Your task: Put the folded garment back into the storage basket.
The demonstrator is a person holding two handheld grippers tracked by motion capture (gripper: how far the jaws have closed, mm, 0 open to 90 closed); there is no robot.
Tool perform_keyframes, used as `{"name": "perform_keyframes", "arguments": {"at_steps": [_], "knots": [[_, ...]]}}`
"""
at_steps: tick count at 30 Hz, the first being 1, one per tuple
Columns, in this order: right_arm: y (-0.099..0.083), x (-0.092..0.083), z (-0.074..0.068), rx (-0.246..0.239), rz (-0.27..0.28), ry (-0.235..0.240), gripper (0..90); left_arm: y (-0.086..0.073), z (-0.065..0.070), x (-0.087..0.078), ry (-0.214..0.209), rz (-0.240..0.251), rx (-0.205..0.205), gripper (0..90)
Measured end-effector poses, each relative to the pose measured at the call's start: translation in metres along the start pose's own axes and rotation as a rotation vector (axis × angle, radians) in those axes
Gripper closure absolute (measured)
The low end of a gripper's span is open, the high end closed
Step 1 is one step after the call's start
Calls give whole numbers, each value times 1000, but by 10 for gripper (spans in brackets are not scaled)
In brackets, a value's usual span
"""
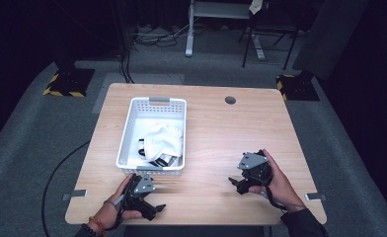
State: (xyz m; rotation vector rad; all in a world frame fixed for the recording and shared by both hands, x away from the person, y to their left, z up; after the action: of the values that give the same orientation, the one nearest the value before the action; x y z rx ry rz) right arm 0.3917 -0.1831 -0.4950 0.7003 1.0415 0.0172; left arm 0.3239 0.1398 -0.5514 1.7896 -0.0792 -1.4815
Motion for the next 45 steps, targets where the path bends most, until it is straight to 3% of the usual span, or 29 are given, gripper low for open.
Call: {"name": "perform_keyframes", "arguments": {"at_steps": [27, 45], "knots": [[-57, -3, 1, 97, -42, -11, 24, 0, 0, 0, 0, 0, 0, 3], [-97, -8, -3, 235, 1, 25, 24, 0, 0, 0, -3, -1, 2, 1]]}}
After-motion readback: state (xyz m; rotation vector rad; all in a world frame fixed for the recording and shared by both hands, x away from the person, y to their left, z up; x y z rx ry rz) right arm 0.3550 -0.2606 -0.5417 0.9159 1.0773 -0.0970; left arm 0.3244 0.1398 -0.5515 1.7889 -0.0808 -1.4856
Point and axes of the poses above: each handheld gripper's, and its own axes: x roughly forward along the jaws, y roughly out of its top, z roughly to its right, the point moved 6 cm from there along x, roughly forward along the jaws, and after that the axes turned 6 degrees about -z, right-handed, at the moved point
